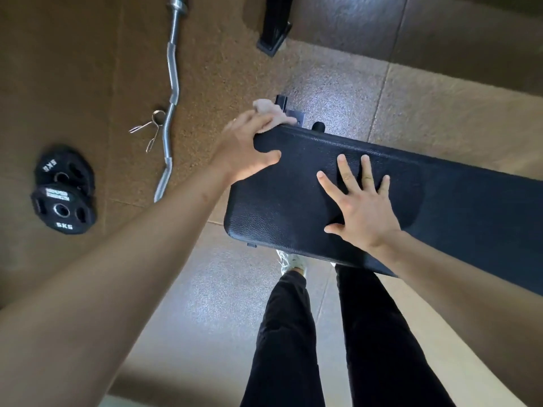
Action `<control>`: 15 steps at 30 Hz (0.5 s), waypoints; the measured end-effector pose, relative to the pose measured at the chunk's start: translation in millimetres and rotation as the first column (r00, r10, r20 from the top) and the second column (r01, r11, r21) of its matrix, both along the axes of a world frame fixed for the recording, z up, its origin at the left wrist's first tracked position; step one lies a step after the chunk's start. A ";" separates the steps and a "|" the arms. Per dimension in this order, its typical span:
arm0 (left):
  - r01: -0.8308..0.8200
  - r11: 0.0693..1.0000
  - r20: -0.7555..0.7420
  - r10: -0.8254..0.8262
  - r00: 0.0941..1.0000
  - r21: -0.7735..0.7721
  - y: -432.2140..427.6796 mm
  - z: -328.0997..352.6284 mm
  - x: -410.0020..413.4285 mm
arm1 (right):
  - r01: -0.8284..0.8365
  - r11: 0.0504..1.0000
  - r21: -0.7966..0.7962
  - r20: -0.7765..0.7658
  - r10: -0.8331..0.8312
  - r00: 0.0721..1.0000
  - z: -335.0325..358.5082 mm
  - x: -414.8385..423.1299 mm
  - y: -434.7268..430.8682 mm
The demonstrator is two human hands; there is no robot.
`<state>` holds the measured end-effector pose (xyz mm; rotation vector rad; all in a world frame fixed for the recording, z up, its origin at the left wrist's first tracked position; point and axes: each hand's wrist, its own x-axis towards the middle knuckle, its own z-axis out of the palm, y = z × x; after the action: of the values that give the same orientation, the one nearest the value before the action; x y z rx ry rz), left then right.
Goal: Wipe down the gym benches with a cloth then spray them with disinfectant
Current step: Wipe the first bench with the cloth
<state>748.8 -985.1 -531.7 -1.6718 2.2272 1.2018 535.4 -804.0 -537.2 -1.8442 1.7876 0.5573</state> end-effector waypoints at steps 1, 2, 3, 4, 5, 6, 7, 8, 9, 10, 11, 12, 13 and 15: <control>0.086 0.996 0.055 -0.085 0.995 -0.017 -3.1 -0.2 -4.4 | 0.006 1.000 -0.009 0.005 -0.006 1.000 -0.2 -0.9 0.2; 0.179 0.983 0.120 -0.174 0.977 -0.032 -5.2 0.3 -9.3 | 0.014 1.000 -0.012 0.011 -0.014 1.000 0.1 -1.7 0.9; 0.269 0.962 0.181 -0.257 0.949 -0.048 -6.8 2.1 -14.2 | 0.021 1.000 -0.018 0.021 -0.020 1.000 -0.3 -2.7 2.0; 0.343 0.937 0.227 -0.322 0.919 -0.059 -7.3 3.5 -18.7 | 0.026 0.999 -0.031 0.035 -0.025 0.999 -1.5 -3.6 3.1; 0.406 0.911 0.260 -0.377 0.889 -0.066 -7.0 5.5 -23.9 | 0.034 0.998 -0.047 0.048 -0.032 0.998 -2.3 -5.1 4.7; 0.458 0.886 0.281 -0.422 0.862 -0.073 -5.9 7.5 -29.9 | 0.042 0.997 -0.060 0.060 -0.039 0.997 -2.7 -7.0 6.5; 0.497 0.864 0.300 -0.454 0.839 -0.082 -4.2 9.2 -36.3 | 0.047 0.996 -0.078 0.068 -0.042 0.997 -2.9 -8.8 8.9; 0.524 0.847 0.316 -0.475 0.821 -0.090 -1.6 11.5 -42.9 | 0.048 0.994 -0.101 0.075 -0.040 0.996 -3.5 -10.5 11.8; 0.546 0.833 0.331 -0.492 0.805 -0.091 1.1 13.3 -49.5 | 0.047 0.991 -0.124 0.086 -0.037 0.996 -4.1 -12.1 15.7; 0.565 0.821 0.344 -0.508 0.790 -0.086 3.5 15.4 -56.3 | 0.054 0.987 -0.152 0.107 -0.037 0.994 -5.2 -13.9 20.6; 0.578 0.813 0.355 -0.520 0.777 -0.076 6.4 16.9 -63.1 | 0.078 0.978 -0.194 0.142 -0.050 0.989 -5.9 -17.0 26.8; 0.587 0.807 0.358 -0.529 0.769 -0.068 9.1 18.0 -70.0 | 0.131 0.960 -0.249 0.183 -0.086 0.979 -5.8 -21.3 34.3; 0.596 0.800 0.356 -0.539 0.763 -0.066 11.8 18.6 -76.8 | 0.210 0.932 -0.297 0.220 -0.147 0.964 -4.2 -26.6 43.2; 0.627 0.775 0.353 -0.566 0.745 -0.078 20.4 18.8 -90.5 | 0.391 0.858 -0.334 0.253 -0.317 0.914 1.2 -40.3 66.8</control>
<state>658.3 -964.7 -512.9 -0.9395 2.4293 0.5297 495.1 -737.3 -536.0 -1.6595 2.1417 -0.1145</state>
